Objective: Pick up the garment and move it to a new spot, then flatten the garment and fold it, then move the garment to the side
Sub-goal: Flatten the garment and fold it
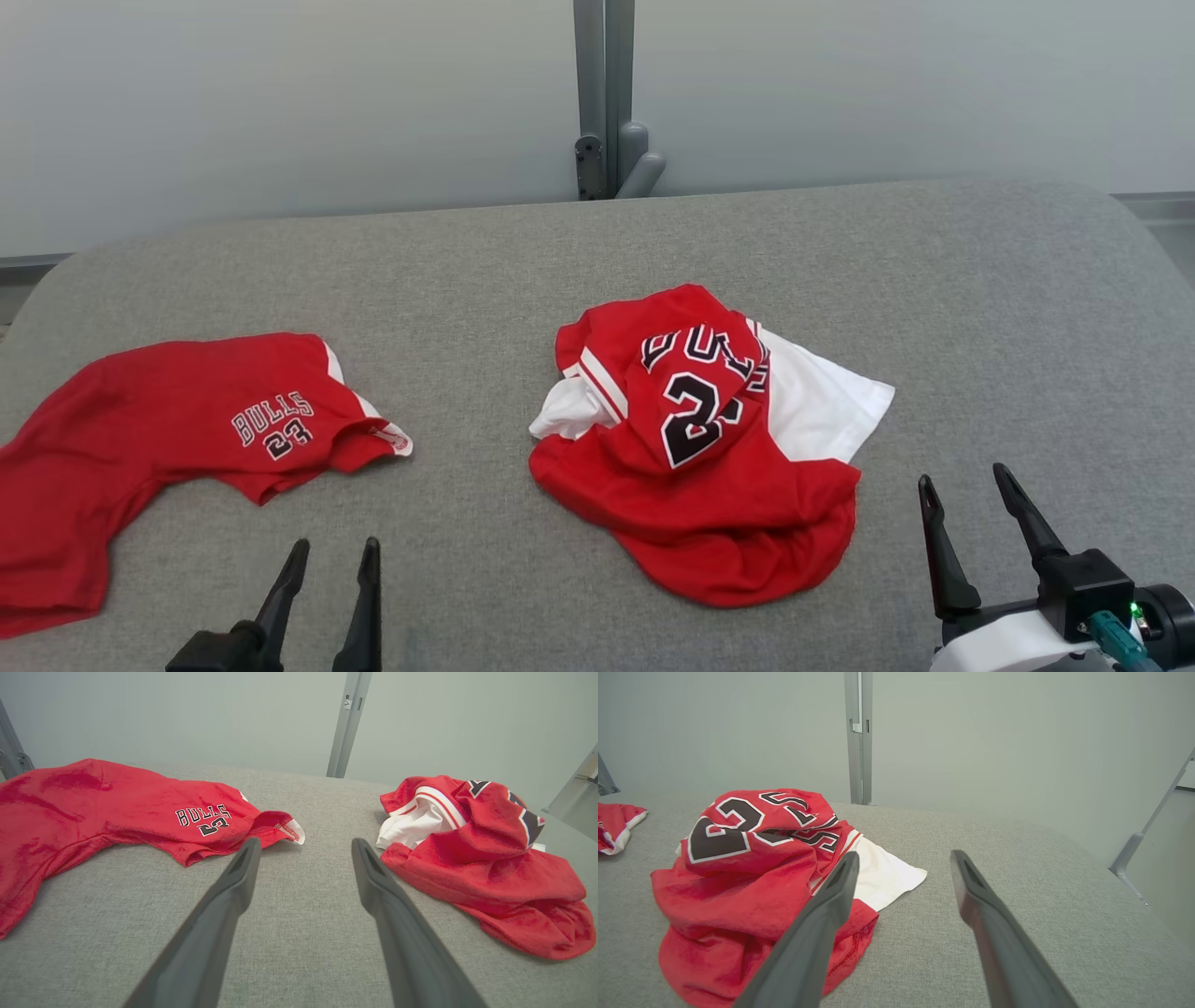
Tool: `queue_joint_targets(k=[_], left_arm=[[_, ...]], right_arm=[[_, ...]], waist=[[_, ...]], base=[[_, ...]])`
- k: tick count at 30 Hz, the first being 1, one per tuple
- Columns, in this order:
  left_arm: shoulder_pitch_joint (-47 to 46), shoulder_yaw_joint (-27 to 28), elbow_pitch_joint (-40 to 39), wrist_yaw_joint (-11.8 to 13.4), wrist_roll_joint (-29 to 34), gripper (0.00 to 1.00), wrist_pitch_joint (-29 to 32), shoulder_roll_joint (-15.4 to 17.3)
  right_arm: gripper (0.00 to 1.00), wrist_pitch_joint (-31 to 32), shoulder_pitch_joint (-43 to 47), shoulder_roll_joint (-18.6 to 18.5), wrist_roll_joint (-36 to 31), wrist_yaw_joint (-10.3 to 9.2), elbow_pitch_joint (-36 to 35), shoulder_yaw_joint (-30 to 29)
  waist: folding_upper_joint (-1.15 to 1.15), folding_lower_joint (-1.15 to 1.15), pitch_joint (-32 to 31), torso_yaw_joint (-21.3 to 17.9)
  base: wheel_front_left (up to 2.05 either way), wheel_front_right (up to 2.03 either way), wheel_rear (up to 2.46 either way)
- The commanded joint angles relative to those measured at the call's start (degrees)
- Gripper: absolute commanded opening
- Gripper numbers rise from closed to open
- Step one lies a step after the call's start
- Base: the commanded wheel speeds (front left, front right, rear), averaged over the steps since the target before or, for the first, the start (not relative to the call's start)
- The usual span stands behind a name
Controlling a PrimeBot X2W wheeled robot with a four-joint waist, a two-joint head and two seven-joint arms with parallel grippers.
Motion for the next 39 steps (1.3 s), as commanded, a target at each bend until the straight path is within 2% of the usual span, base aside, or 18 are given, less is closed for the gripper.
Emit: queue_joint_targets(k=[1,6,7,13,22,29,39], left_arm=[[-1.73,-1.0,-0.48,-0.17,-0.67,1.0,-0.03,0.0],[-4.77,-6.87,-1.06,-0.17,-2.01,1.0,-0.02,-0.31],[-6.42,-9.77,-0.71,-0.17,-3.12,1.0,-0.03,-0.5],[-11.68,-18.42,3.54,-0.17,-6.67,1.0,0.03,-0.95],[-17.58,-28.44,10.94,-0.17,-11.55,1.0,5.55,-1.27],[-21.48,-30.78,15.71,0.44,-9.71,1.0,5.71,-1.44],[-26.66,-33.72,23.62,2.05,-5.09,1.0,7.02,-0.74]], right_arm=[[1.0,-0.18,-0.55,-0.17,0.22,0.0,-0.09,0.18],[1.0,-0.19,-1.21,-0.18,0.36,0.0,-0.34,0.61],[1.0,-0.18,-1.31,-0.17,0.37,0.0,-0.44,0.68],[1.0,-0.19,-1.55,-0.16,0.91,0.0,-0.22,0.8],[1.0,-0.19,-2.47,-0.15,2.24,0.0,-0.26,0.58],[1.0,-0.18,-3.08,-0.16,3.17,0.0,-0.32,0.33],[1.0,-0.19,-4.11,-0.15,4.44,0.0,0.37,0.43]], waist=[[0.28,0.0,0.38,-0.6],[0.28,0.0,1.23,-2.8],[0.28,0.0,1.56,-3.97],[0.28,0.0,2.53,-8.12],[0.28,0.0,4.98,-13.81],[0.28,0.0,6.41,-15.97],[0.28,0.0,7.74,-16.93]], base=[[0.0,0.0,0.0],[0.0,0.0,0.0],[0.0,0.0,0.0],[0.0,0.0,0.0],[0.0,0.0,0.0],[0.0,0.0,0.0],[0.0,0.0,0.0]])
